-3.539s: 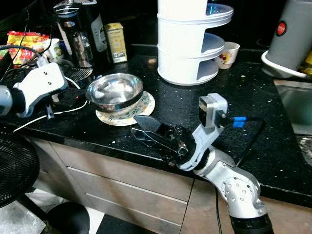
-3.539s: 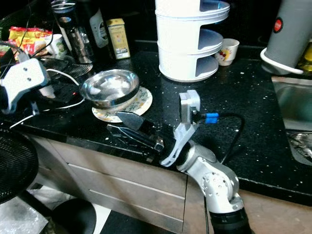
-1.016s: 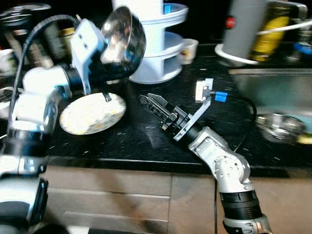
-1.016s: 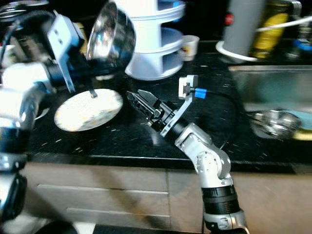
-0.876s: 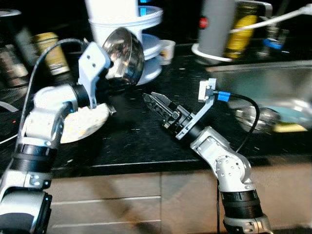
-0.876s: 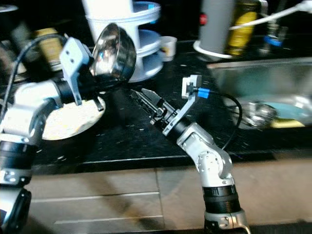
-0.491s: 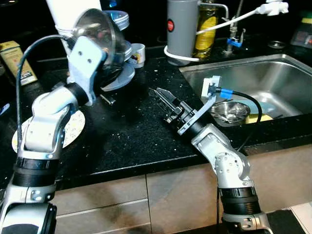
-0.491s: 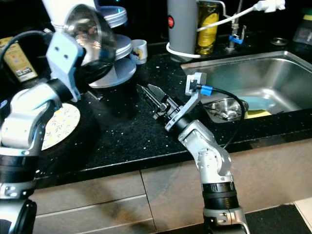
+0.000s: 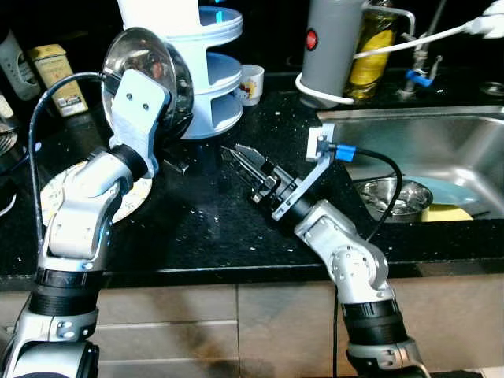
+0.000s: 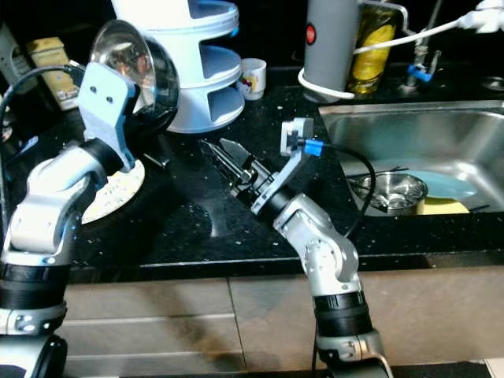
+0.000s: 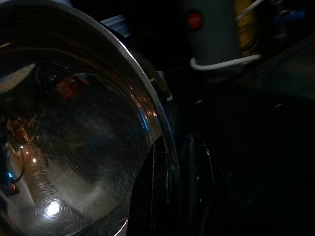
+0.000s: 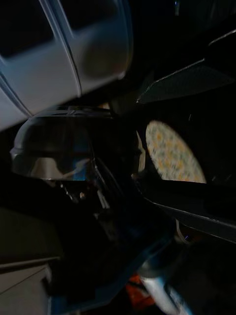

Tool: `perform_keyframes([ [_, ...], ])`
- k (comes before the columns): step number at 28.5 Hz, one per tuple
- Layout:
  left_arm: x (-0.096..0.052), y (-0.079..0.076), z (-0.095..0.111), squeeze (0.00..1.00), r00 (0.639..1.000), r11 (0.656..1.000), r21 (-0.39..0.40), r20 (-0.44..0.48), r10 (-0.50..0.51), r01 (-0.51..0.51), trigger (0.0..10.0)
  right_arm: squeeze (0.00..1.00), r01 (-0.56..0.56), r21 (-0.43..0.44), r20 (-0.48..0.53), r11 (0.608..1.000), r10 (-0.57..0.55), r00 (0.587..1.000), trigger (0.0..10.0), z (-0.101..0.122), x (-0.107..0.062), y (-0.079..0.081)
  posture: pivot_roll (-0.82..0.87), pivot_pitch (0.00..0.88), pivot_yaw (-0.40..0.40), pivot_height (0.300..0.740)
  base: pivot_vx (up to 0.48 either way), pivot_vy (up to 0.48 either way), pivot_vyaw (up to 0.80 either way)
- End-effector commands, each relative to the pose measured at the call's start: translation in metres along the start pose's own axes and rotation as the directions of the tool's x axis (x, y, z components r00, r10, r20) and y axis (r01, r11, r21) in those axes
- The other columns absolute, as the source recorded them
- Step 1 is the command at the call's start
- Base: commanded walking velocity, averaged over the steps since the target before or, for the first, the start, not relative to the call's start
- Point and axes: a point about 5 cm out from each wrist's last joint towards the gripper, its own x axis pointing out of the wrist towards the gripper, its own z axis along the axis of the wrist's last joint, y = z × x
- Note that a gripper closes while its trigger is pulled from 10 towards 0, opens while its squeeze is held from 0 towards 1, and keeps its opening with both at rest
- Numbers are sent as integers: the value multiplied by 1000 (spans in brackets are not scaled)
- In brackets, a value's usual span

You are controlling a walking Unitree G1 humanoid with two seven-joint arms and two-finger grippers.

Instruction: Kitchen organization

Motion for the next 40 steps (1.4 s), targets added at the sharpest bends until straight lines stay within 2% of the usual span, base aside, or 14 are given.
perform_keyframes([
  [1,0,-2,11,0,999,1000,28,40,2,-3,10000,0,4,-6,-3,1000,-4,1000,10000,-2,-1,-2,55,0,33,740,0,-439,0],
  [23,6,-9,11,0,999,1000,-6,40,-5,5,10000,0,40,-22,-9,999,-40,999,10000,-1,-1,-7,49,0,35,740,0,-447,0],
  [27,7,-11,10,0,998,999,-49,53,-15,18,10000,0,39,-30,-33,999,-40,999,10000,-2,-1,-8,49,0,35,740,0,-439,-781],
  [30,7,-9,11,0,998,997,-71,64,-8,12,10000,0,36,-39,-31,999,-38,999,10000,-2,-1,-8,47,0,37,740,0,-160,-781],
  [40,9,8,8,0,999,997,-73,44,28,-25,10000,0,40,-59,-23,997,-41,999,10000,-1,-3,-8,41,0,41,740,0,0,0],
])
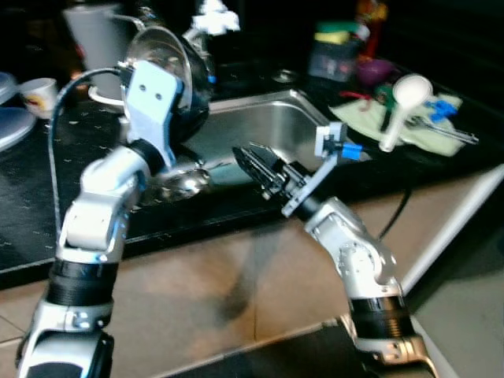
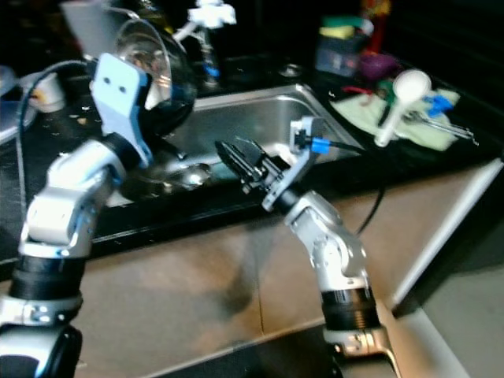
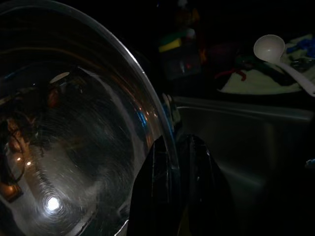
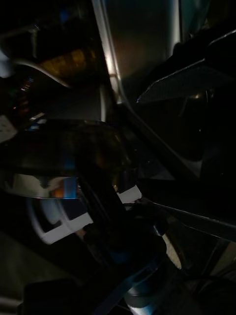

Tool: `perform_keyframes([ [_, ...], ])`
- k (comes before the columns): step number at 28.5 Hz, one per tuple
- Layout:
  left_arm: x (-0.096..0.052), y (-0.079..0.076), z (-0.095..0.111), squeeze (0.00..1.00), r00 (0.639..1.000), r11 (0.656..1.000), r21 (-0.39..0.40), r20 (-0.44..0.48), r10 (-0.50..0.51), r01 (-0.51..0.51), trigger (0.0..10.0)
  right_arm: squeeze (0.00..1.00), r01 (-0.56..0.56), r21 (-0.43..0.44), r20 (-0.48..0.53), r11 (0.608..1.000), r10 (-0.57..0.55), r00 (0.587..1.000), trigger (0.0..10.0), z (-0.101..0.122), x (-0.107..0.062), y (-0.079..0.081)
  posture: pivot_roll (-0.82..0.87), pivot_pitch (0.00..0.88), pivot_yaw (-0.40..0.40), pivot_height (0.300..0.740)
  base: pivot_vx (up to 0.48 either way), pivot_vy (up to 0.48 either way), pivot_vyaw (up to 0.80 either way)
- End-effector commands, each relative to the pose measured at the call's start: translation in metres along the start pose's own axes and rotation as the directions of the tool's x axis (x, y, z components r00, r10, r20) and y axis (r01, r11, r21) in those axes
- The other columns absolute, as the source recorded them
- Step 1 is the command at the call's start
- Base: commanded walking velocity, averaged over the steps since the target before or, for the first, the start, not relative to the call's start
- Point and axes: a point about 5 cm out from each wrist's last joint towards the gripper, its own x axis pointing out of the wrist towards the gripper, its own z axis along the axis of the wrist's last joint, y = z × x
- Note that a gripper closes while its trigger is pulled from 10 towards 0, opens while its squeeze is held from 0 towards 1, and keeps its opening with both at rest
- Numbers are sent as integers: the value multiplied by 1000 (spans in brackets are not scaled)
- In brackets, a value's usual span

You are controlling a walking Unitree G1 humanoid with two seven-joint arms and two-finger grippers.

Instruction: Kitchen organization

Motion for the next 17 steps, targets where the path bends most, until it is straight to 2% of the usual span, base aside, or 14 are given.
perform_keyframes([
  [1,-2,11,7,0,999,999,21,27,28,-29,10000,0,-12,-12,-7,1000,12,1000,10000,-1,2,2,40,0,42,740,0,0,0],
  [7,-2,11,4,0,999,999,19,15,29,-29,10000,0,-10,-22,-14,1000,10,1000,10000,-1,1,2,38,0,40,740,0,0,0],
  [15,-1,7,5,0,998,998,-32,47,52,-51,10000,0,-14,-19,-18,1000,14,1000,10000,-1,0,2,35,0,38,740,0,-436,0],
  [17,-1,7,8,0,996,997,-43,69,59,-56,10000,0,-15,-19,-19,1000,15,1000,10000,-2,0,2,35,0,38,740,0,0,0],
])
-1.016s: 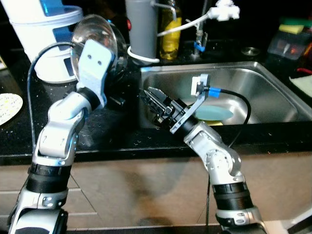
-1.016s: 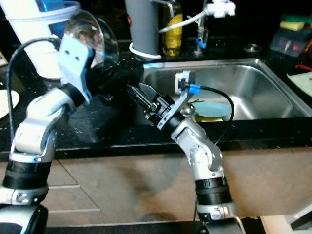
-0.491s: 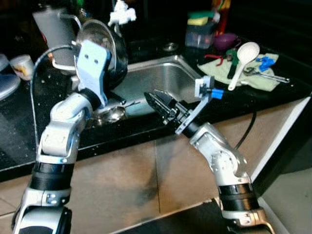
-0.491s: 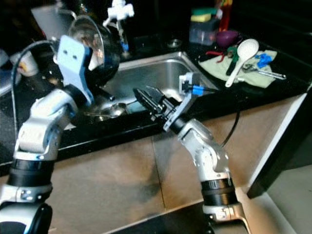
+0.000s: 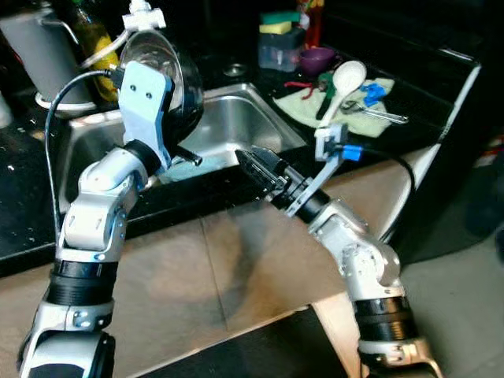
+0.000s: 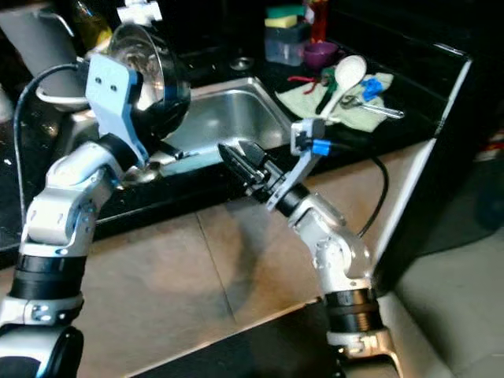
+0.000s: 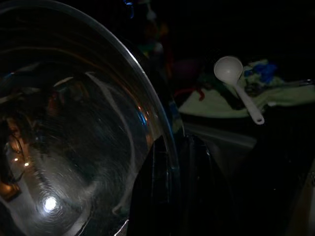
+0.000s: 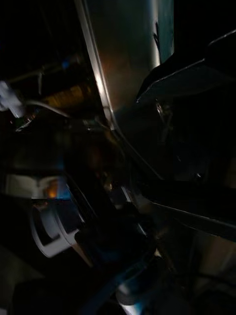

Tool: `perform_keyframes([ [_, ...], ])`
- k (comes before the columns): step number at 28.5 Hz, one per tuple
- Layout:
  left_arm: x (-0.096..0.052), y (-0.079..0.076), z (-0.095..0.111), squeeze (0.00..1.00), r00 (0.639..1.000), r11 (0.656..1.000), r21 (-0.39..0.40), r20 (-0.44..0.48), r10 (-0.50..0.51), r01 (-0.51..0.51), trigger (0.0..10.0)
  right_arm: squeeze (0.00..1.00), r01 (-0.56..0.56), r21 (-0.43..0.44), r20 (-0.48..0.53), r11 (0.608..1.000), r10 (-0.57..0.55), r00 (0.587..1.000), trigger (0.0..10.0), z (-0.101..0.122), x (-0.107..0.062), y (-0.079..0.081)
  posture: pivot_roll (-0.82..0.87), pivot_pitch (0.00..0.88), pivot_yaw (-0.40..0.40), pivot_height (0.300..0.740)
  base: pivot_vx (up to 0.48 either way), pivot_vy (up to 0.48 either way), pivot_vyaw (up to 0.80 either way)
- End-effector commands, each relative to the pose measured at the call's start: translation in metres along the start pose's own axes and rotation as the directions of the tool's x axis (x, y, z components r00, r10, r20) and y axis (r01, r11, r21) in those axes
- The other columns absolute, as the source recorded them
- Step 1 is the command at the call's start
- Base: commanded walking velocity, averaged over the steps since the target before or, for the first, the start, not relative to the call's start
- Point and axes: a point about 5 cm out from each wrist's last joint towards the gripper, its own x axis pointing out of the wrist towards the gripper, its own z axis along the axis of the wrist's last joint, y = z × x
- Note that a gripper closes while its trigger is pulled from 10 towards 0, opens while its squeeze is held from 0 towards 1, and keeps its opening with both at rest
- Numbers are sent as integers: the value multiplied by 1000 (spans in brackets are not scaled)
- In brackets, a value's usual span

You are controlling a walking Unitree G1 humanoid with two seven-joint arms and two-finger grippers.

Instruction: Kitchen organization

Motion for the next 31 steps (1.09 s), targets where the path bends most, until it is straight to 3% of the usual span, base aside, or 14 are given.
perform_keyframes([
  [1,-1,4,9,0,998,1000,0,53,27,-27,10000,0,-11,0,-7,1000,11,1000,10000,-2,1,2,35,0,38,740,0,0,0],
  [19,-2,2,1,0,998,998,-36,44,51,-49,10000,0,-29,-5,-32,1000,29,999,10000,-6,-1,5,31,0,34,740,0,0,0],
  [29,-9,33,-14,0,980,964,-180,0,199,-196,10000,0,-32,-17,-43,999,31,999,10000,-6,0,5,28,0,32,740,0,0,-110],
  [30,-13,49,-22,0,956,932,-214,-47,289,-292,10000,0,-30,-23,-46,999,29,999,10000,-4,0,5,28,0,32,740,0,0,-788],
  [31,-15,53,-25,0,949,923,-222,-60,310,-316,10000,0,-29,-24,-47,999,28,999,10000,-4,0,4,28,0,32,740,0,0,-788],
])
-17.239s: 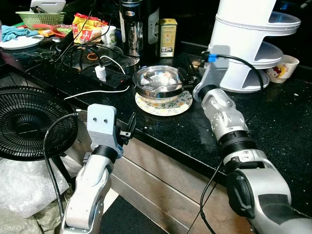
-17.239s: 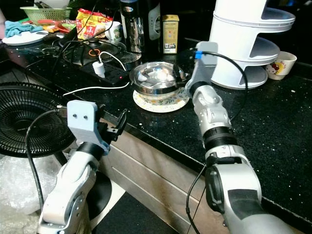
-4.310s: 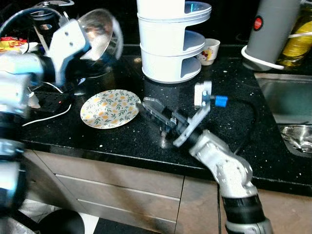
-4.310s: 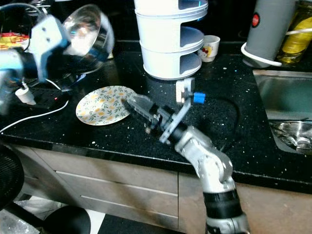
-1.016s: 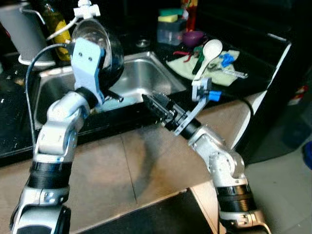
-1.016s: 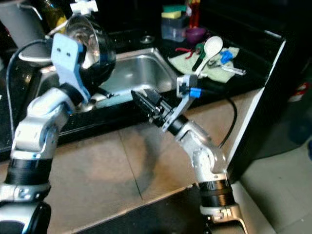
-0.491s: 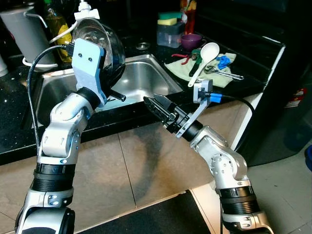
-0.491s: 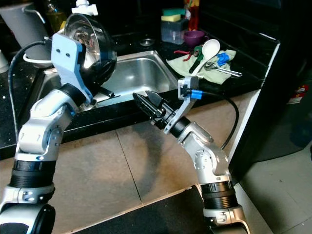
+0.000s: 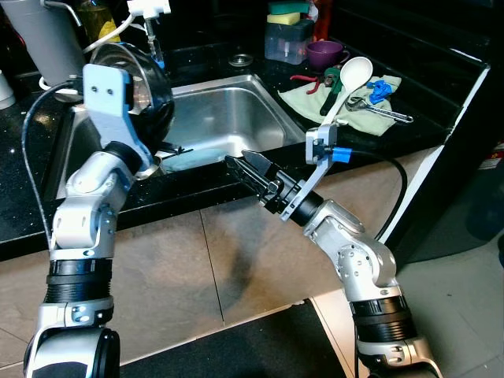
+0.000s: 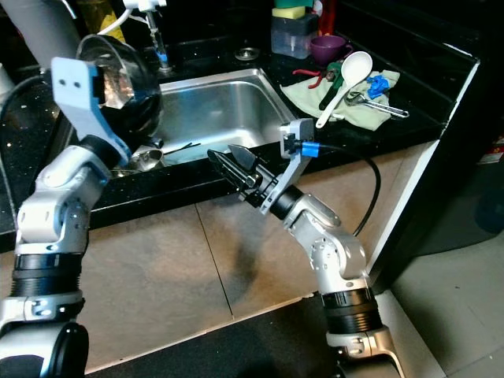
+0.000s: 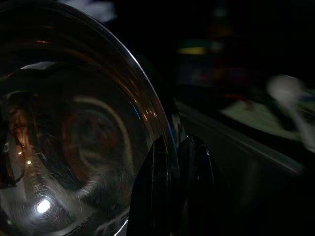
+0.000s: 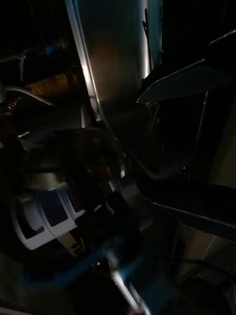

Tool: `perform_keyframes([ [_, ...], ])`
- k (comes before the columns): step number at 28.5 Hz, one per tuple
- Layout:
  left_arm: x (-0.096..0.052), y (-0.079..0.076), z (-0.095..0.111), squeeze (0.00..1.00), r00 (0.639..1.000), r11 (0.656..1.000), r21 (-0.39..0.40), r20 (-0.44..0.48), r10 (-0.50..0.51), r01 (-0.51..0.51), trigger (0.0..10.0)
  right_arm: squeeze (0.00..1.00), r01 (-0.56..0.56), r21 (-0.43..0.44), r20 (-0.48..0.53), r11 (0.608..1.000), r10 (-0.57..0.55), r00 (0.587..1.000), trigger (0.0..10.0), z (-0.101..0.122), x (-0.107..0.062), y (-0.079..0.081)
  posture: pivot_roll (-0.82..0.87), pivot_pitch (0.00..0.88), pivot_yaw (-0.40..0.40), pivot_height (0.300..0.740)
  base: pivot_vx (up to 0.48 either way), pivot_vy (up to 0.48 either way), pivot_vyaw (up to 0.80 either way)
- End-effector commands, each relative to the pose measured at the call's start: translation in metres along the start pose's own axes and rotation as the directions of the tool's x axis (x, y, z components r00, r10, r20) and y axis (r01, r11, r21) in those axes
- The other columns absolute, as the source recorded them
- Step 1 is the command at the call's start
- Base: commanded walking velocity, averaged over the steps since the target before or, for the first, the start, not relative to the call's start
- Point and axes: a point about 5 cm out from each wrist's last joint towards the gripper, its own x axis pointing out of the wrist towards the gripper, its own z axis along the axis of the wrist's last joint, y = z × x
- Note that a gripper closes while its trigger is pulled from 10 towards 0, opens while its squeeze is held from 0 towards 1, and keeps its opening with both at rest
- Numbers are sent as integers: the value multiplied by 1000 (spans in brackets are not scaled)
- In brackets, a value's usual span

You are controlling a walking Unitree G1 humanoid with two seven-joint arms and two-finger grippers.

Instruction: Kitchen organization

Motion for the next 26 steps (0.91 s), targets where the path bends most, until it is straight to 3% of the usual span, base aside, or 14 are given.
perform_keyframes([
  [1,2,9,2,0,999,999,-17,-3,50,-50,10000,0,9,-9,2,1000,-9,1000,10000,3,-2,-2,24,0,36,740,0,0,0],
  [6,1,23,-4,0,990,990,-4,-37,138,-138,10000,0,10,-16,2,1000,-10,1000,10000,3,-2,-1,23,0,36,740,0,0,0],
  [11,0,42,-23,0,968,971,-82,-129,214,-225,10000,0,1,-35,-14,999,-2,1000,10000,2,-3,0,15,0,34,740,0,0,0],
  [17,5,36,-21,0,977,978,-96,-124,175,-188,10000,0,-28,-64,1,998,28,1000,10000,3,-4,4,12,0,33,740,0,0,0],
  [22,8,25,2,0,991,991,5,5,130,-130,10000,0,-77,-61,17,995,78,997,10000,4,-5,9,12,0,30,740,0,0,313],
  [26,10,10,32,0,990,976,205,128,52,-78,10000,0,-78,-62,36,995,80,996,10000,7,-6,8,17,0,26,740,0,0,772],
])
